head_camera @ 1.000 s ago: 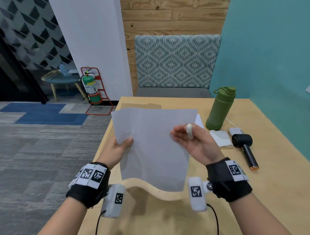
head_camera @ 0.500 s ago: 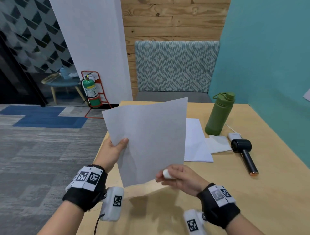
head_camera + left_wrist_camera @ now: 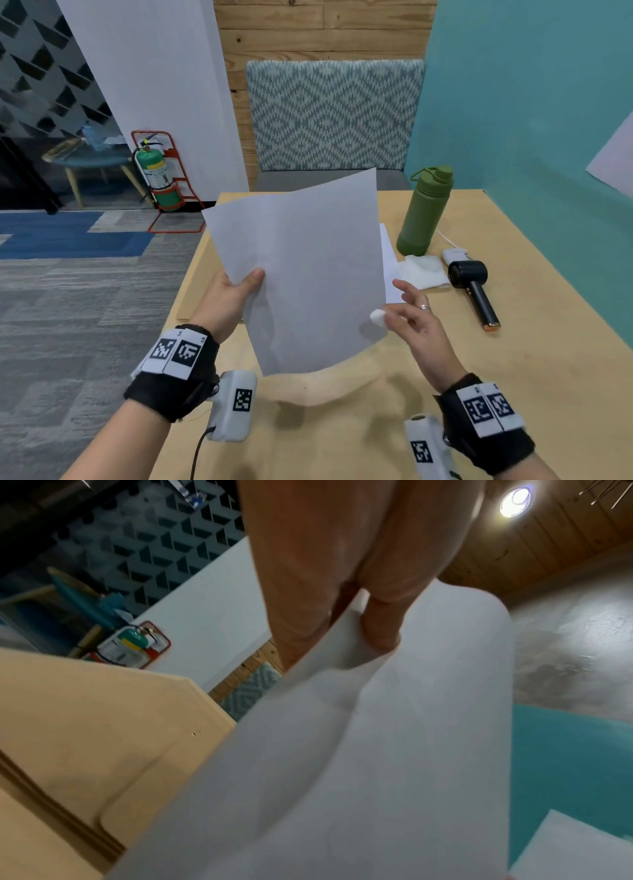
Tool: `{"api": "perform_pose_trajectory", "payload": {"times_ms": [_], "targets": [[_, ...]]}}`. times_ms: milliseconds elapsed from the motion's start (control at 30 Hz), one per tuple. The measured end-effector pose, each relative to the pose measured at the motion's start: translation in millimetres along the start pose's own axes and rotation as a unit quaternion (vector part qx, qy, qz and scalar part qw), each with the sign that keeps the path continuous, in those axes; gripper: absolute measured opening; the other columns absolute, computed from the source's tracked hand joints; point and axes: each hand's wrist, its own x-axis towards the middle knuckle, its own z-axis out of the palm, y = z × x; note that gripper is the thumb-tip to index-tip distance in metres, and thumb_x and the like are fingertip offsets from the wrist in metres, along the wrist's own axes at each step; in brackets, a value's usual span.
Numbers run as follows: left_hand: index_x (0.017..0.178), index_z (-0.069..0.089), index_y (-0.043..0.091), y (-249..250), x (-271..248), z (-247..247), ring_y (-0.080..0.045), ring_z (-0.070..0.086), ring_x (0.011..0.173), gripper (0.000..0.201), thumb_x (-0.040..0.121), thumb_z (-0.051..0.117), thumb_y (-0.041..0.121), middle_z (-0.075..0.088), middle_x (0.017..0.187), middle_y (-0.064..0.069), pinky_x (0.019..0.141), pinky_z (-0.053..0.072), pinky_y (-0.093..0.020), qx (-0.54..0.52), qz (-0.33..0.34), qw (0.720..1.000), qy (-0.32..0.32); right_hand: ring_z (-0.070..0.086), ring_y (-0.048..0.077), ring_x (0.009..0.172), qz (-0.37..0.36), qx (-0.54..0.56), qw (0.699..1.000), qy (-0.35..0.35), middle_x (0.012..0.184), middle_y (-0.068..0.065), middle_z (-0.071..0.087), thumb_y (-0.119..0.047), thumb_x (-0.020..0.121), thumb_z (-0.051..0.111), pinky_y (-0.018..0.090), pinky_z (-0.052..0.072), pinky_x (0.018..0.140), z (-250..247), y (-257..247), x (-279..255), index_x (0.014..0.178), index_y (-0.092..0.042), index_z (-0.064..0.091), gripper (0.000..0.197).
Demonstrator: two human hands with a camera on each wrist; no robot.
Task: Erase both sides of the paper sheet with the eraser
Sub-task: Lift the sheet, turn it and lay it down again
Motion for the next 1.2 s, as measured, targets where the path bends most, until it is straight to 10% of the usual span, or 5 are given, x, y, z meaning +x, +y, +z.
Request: {"api": "perform_pose_trajectory", "payload": {"times_ms": [233,500,733,900,1200], "targets": [[0.11,0.058,0.012,-20,6,62,-0.012,0.069,0.077,0.019,0.097,0.045,0.008,0.068,0.099,-0.002,0.066,0.058,-0.024,-0.009,-0.091,0.993,-0.076,0.057,0.009,0.111,0.063,0.096,0.992,0.052,0.121,-0.007,0.059,-0.047,0.063,0.07,0.025,0.049,0.087,-59,10,-12,0.078,-0.019,0.075,0.032],[0.123,0.055,0.001,-78,5,106,-0.035,0.061,0.106,0.032,0.092,0.053,0.002,0.064,0.116,-0.017,0.096,0.047,-0.05,0.113,-0.203,0.967,-0.107,0.056,0.017,0.072,0.195,-0.003,0.974,0.111,0.078,0.004,0.065,-0.016,0.087,0.059,0.024,0.044,0.062,-91,55,-36,0.079,-0.01,0.069,0.014],[0.13,0.042,0.01,-116,-5,118,-0.032,0.055,0.11,0.052,0.083,0.061,0.005,0.056,0.123,-0.012,0.092,0.047,-0.041,0.23,-0.248,0.937,-0.089,0.06,0.019,0.074,0.266,-0.096,0.954,0.098,0.083,0.005,0.069,-0.022,0.082,0.066,0.029,0.045,0.066,-93,96,-50,0.081,-0.005,0.071,0.018],[0.149,0.0,0.015,-121,-17,137,-0.036,0.03,0.129,0.094,0.083,0.067,0.013,0.022,0.143,-0.018,0.103,0.033,-0.041,0.453,-0.208,0.866,-0.045,0.062,0.023,0.08,0.291,-0.15,0.941,0.084,0.085,0.007,0.07,-0.024,0.081,0.065,0.034,0.049,0.073,-91,105,-53,0.083,-0.008,0.071,0.018],[0.151,0.004,0.022,-145,-14,186,-0.026,-0.013,0.145,0.083,0.089,0.052,0.05,-0.007,0.159,0.003,0.116,0.001,-0.045,0.589,0.005,0.766,-0.258,0.053,0.015,0.071,0.303,-0.218,0.927,0.039,0.068,-0.007,0.059,-0.025,0.084,0.061,0.023,0.039,0.061,-90,93,-57,0.078,-0.009,0.066,0.018]]}}
